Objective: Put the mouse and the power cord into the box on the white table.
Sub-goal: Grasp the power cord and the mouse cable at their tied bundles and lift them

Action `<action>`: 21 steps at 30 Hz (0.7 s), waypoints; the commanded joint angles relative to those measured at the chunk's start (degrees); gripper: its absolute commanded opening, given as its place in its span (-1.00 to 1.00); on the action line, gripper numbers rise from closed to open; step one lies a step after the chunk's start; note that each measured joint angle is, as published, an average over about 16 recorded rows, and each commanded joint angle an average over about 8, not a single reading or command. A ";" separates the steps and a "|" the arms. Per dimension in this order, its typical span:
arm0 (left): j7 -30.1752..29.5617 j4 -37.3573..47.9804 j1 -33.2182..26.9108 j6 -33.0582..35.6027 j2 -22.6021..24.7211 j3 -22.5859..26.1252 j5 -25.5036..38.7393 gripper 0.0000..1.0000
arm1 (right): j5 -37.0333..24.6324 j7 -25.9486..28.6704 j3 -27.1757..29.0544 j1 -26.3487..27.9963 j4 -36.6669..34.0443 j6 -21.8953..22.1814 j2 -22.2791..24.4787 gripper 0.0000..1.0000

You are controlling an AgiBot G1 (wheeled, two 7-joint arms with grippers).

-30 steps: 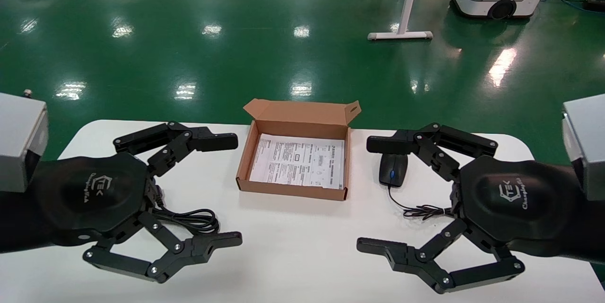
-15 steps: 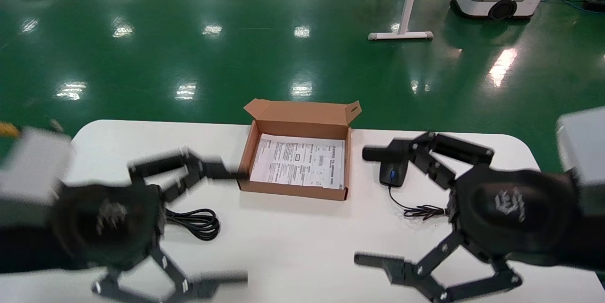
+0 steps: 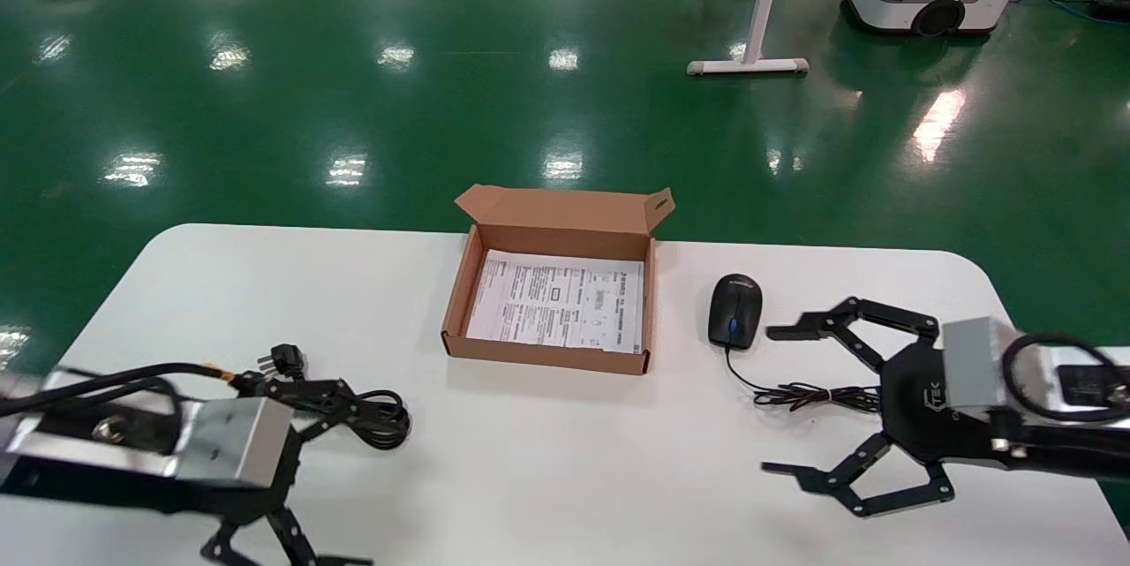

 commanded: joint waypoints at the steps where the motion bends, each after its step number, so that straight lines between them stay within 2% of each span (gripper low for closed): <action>1: 2.21 2.66 -2.73 -0.19 0.93 2.60 3.93 1.00 | -3.37 -3.84 -1.91 1.92 -3.80 0.20 -0.47 1.00; 11: 12.70 21.33 -12.08 -0.24 9.30 11.39 12.09 1.00 | -17.71 -18.40 -7.65 10.91 -22.59 6.98 -7.47 1.00; 21: 21.63 39.08 -16.53 -0.96 15.63 16.35 14.96 1.00 | -23.30 -27.65 -10.40 16.01 -36.90 12.08 -13.54 1.00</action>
